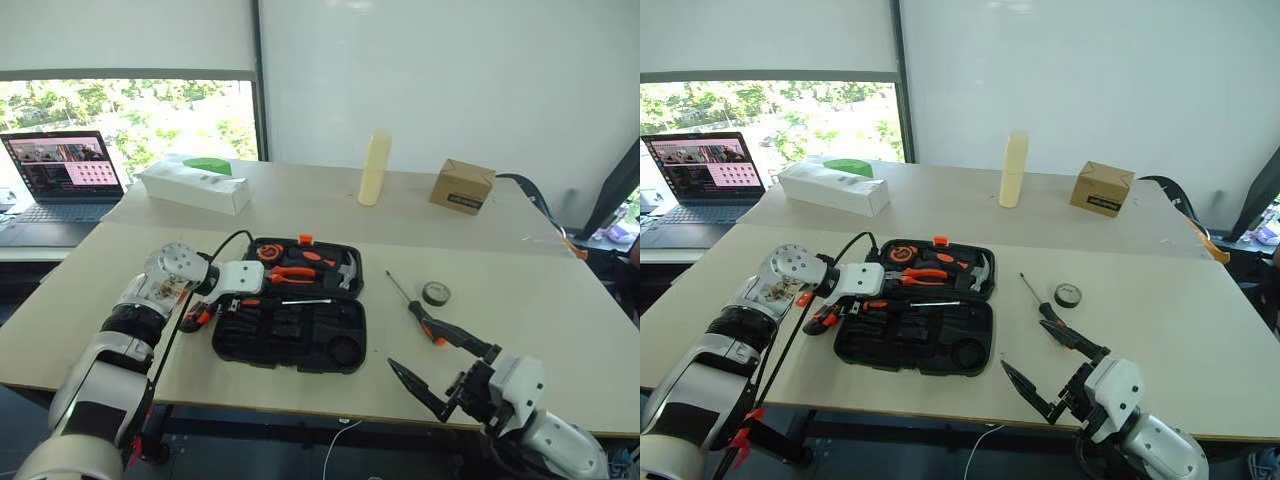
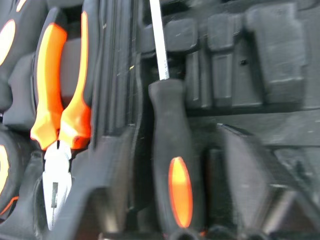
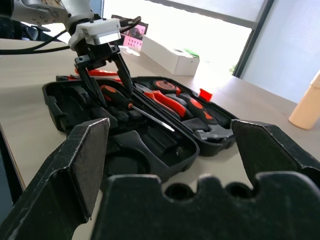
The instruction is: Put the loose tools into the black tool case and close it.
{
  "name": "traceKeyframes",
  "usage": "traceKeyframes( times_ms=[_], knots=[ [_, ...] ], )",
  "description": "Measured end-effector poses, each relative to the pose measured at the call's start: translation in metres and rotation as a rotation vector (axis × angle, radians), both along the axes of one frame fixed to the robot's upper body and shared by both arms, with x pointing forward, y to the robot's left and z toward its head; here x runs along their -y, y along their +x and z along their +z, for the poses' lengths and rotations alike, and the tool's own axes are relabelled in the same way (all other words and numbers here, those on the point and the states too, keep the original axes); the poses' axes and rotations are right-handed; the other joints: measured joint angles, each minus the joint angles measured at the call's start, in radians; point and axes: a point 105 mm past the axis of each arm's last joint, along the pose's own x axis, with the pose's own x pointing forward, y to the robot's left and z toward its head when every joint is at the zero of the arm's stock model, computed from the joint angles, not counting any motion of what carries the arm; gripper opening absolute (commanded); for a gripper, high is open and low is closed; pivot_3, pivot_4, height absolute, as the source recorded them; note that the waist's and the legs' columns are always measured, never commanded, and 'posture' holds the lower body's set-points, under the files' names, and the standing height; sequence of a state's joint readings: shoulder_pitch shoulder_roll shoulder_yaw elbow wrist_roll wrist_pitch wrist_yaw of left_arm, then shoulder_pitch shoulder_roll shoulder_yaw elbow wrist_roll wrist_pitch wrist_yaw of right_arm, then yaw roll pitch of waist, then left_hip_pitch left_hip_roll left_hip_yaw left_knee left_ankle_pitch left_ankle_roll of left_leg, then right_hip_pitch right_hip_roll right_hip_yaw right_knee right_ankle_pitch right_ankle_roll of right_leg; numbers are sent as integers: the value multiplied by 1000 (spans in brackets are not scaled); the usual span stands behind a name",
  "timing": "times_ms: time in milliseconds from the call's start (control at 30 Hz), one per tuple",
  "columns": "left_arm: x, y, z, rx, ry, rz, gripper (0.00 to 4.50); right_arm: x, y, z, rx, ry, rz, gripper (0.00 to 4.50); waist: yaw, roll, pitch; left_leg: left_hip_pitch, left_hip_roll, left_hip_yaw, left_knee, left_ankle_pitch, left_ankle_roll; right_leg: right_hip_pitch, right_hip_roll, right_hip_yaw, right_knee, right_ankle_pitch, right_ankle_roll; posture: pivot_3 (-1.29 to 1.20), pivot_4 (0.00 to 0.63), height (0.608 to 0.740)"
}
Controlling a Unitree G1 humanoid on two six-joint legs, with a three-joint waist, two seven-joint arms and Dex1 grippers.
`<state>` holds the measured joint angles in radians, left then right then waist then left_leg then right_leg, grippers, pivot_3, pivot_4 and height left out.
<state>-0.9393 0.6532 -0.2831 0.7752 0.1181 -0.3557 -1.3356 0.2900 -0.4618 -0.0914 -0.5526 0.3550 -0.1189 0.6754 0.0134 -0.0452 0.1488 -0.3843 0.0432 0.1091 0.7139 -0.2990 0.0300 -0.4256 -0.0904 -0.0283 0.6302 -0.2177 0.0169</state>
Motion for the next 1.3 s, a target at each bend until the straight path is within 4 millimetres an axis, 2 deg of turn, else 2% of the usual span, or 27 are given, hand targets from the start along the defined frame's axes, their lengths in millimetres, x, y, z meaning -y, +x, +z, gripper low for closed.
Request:
traceKeyframes(
  times_ms=[100, 200, 300, 467, 667, 1067, 1200, 1300],
  knots=[
    [1, 0, 19, 41, -93, -9, 3891, 1, -1, -2, -8, 0, -4, 4500, -2, 0, 0, 0, 0, 0, 0, 0, 0, 0, 0, 0, 0, 0, 0, 0, 150, 740],
    [0, -1, 32, 58, -165, -9, 3096, 2, -2, -5, -18, 0, -8, 4500, -2, 0, 0, 0, 0, 0, 0, 0, 0, 0, 0, 0, 0, 0, 0, 0, 150, 740],
    [-4, 2, 31, 36, -202, 40, 1971, 3, -3, -7, -25, 1, -13, 4500, -2, 0, 0, 1, 0, 1, 0, 0, 0, 0, 0, 0, 0, 0, 0, 0, 150, 740],
    [-5, 1, 7, -78, -245, 113, 44, 3, -3, -7, -20, -4, -18, 4500, -3, 0, 0, 1, 0, 0, 0, 0, 0, 0, 0, 0, 0, 0, 0, 0, 150, 740],
    [-6, -2, -14, -150, -237, 153, 44, 3, -2, -7, -17, -10, -21, 4500, -2, 0, 0, 0, 0, 0, 0, 0, 0, 0, 0, 0, 0, 0, 0, 0, 150, 740],
    [0, 3, -24, -121, -183, 180, 44, 5, -2, -10, -22, -12, -28, 4500, 0, 2, -1, 6, -1, 0, 0, 0, 0, 5, 0, 1, 1, 0, 0, 0, 150, 740],
    [1, 3, -27, -159, -168, 211, 44, 8, -6, -14, -42, -12, -42, 4500, 0, 8, -7, 10, -1, 0, 0, 0, 0, 7, 0, 4, 1, 0, 1, 0, 150, 740],
    [0, 1, -29, -162, -210, 216, 44, 23, -15, -16, -71, -11, -103, 4500, 1, 15, -11, 11, -1, 0, -1, 0, 1, 6, 0, 6, 1, 0, 1, 0, 150, 740]
  ],
)
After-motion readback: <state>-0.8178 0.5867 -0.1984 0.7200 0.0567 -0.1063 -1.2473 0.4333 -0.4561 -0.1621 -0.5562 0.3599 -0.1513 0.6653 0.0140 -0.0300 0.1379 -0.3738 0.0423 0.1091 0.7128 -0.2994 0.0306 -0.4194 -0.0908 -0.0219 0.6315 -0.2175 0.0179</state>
